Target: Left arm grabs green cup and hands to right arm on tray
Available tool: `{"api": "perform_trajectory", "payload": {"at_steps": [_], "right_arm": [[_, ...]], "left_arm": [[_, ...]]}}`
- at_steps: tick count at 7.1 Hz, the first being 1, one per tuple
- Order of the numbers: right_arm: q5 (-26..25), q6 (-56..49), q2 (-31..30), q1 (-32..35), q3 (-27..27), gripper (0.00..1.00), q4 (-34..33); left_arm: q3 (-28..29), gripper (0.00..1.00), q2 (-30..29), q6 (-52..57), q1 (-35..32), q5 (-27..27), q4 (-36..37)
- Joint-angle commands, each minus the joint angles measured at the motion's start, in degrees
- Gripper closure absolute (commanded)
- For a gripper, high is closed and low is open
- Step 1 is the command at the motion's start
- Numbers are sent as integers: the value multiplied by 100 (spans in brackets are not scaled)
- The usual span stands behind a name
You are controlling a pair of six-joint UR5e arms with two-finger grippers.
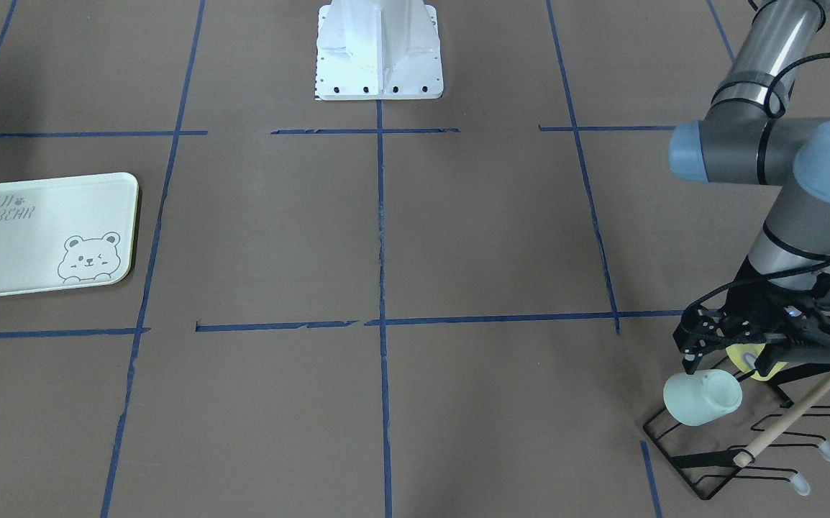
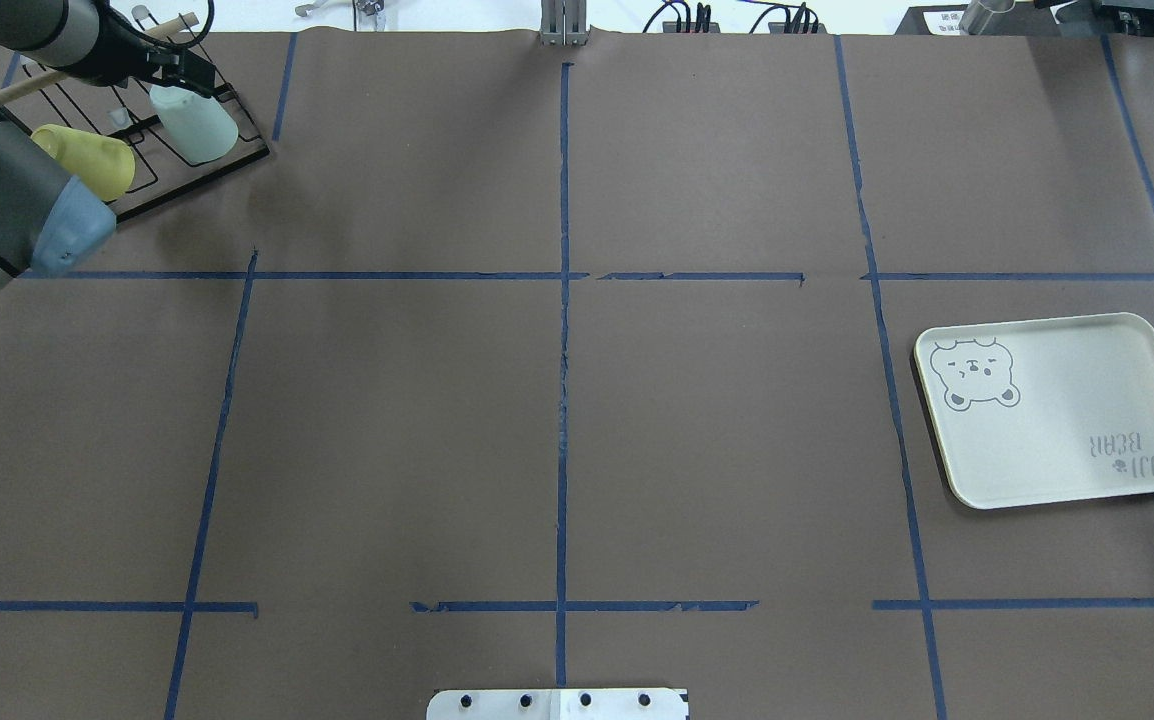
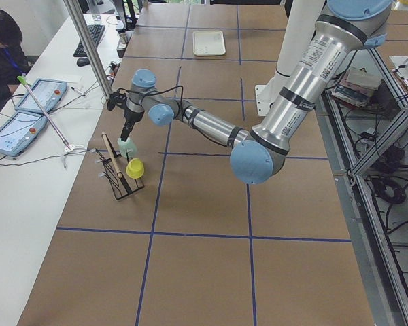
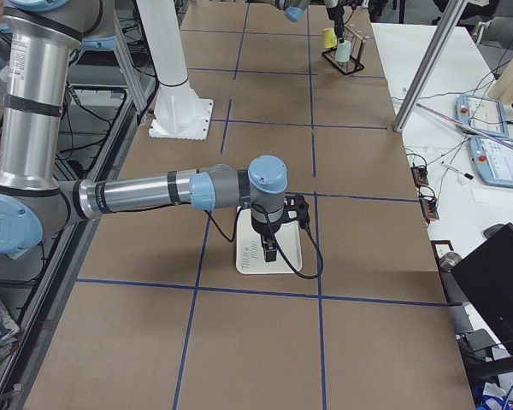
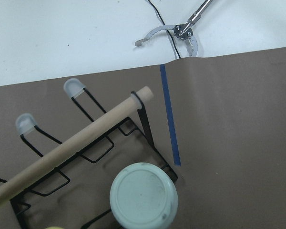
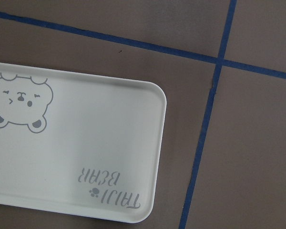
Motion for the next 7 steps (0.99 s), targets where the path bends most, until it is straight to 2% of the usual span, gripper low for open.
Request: {"api": "perform_trajectory", "payload": {"at_steps": [1,4,7], "right_arm": [[7,0,-17,0,-7,0,0],[7,0,-17,0,-7,0,0],[7,0,-26,0,-7,0,0]], "left_arm": [[485,0,-99,-46,11,22,-367],[932,0,-221,-54,55,22,-656],[960,0,-248,-63,99,-13,-649]]}}
